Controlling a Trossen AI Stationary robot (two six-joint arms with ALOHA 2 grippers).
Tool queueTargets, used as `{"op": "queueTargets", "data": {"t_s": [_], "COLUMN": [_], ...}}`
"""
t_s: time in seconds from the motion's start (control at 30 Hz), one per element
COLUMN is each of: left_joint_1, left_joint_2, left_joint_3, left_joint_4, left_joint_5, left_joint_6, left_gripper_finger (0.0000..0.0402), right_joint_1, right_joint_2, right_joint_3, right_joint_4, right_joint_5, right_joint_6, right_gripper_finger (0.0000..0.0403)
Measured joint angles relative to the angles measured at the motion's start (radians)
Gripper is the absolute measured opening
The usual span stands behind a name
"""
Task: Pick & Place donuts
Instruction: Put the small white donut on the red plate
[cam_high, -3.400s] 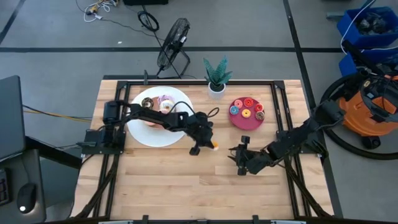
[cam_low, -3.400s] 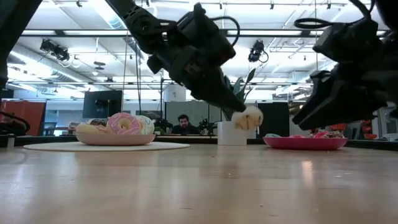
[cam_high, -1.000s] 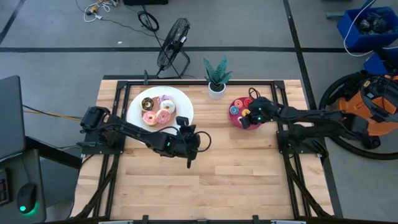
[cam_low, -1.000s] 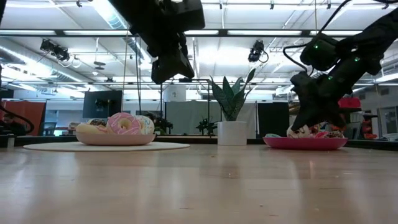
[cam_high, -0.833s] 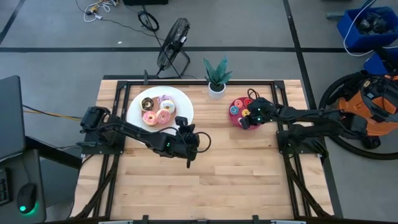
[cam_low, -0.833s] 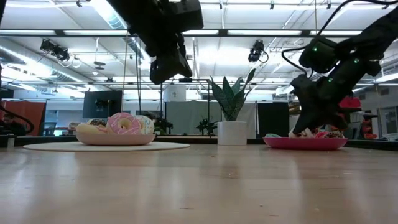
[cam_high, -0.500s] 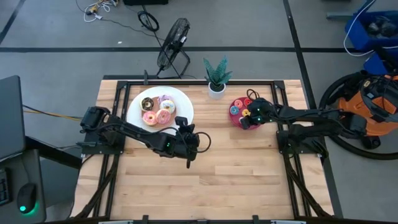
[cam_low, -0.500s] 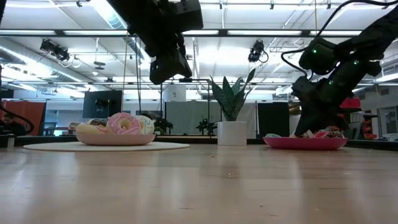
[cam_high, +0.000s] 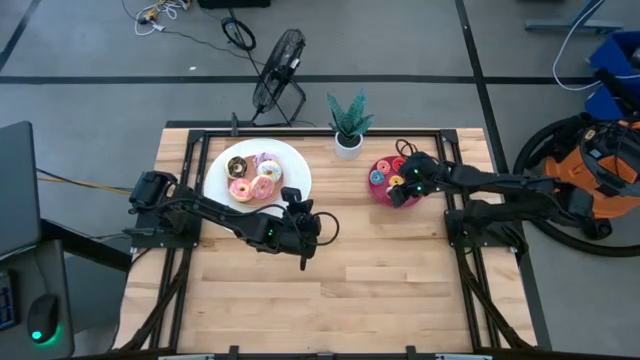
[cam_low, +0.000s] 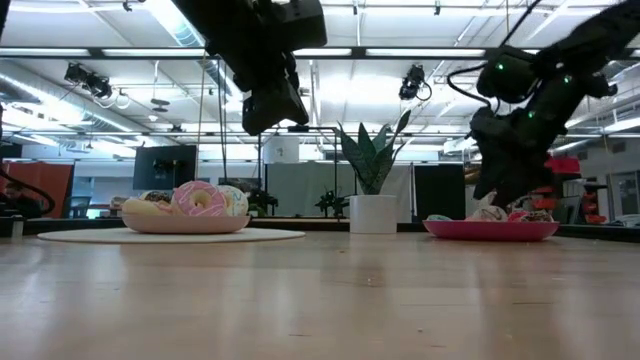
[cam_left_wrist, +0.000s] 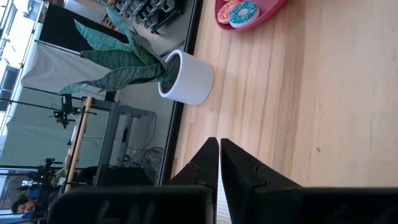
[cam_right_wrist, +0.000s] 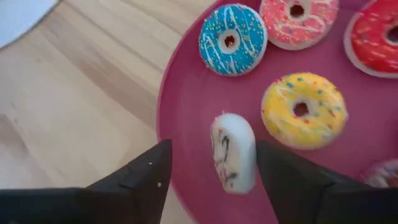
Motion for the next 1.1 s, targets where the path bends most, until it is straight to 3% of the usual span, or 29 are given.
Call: {"op": "queueTargets", "data": {"t_s": [0.17,0.27,0.47,0.57,0.77,0.93,1.1], "left_joint_1": [0.000,0.000,0.000,0.000,0.000,0.002,0.002], "left_joint_2": [0.000,0.000,0.000,0.000,0.000,0.000,0.000], "left_joint_3": [0.000,0.000,0.000,0.000,0.000,0.000,0.000], "left_joint_4": [-0.001,-0.006,-0.056,-0.068,-0.067,-0.067,-0.066], "left_joint_5": [0.001,0.001,-0.003,-0.023,-0.025,-0.025,-0.025], "left_joint_6": [-0.004,-0.005,-0.051,-0.058,-0.058,-0.058,-0.060], "left_gripper_finger": [0.0021,0.0021,0.0021,0.0021,0.0021,0.0021,0.0021], "right_joint_1": [0.013,0.052,0.191,0.229,0.228,0.227,0.195], "right_joint_2": [-0.002,-0.004,-0.005,-0.005,0.020,0.032,0.033], "right_joint_3": [0.133,0.181,0.170,0.125,0.016,0.006,0.006], "right_joint_4": [-0.276,-0.350,-0.276,-0.203,-0.070,-0.072,-0.088], "right_joint_5": [0.098,0.188,0.232,0.246,0.283,0.389,0.395], "right_joint_6": [-0.014,-0.023,-0.059,0.003,0.057,0.110,0.117], "right_gripper_finger": [0.0248,0.0244,0.0227,0.0215,0.0188,0.0166,0.0149]}}
